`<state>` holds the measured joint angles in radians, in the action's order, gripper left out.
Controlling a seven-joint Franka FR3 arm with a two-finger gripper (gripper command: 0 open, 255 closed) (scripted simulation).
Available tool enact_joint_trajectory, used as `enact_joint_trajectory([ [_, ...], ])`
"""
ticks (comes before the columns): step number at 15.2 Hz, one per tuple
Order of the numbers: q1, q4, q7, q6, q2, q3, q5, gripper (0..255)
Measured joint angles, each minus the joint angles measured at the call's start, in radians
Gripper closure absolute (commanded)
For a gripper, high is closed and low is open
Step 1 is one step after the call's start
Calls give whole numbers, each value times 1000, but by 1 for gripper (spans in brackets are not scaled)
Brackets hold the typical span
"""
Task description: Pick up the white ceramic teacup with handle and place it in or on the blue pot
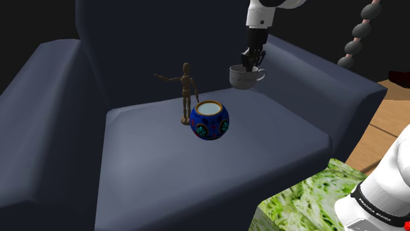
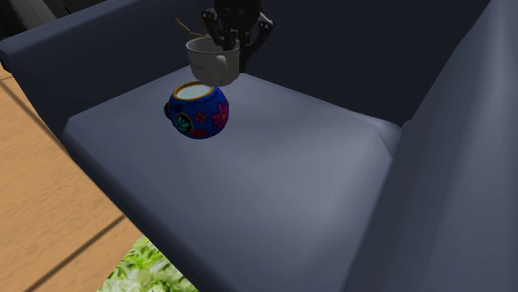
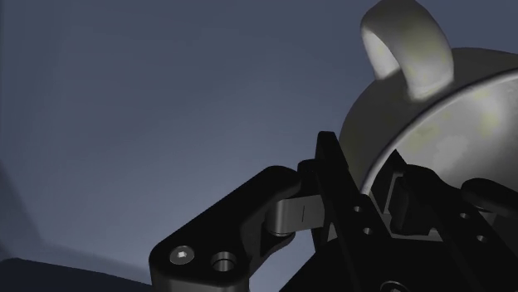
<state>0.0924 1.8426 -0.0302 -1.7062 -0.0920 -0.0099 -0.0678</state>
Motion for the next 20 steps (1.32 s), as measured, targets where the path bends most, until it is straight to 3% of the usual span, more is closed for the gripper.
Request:
enact_joint_trajectory([
  [10,95,-341,-190,70,258,90,6,255],
  [20,102,-239,-195,-45,271,95,6,255],
])
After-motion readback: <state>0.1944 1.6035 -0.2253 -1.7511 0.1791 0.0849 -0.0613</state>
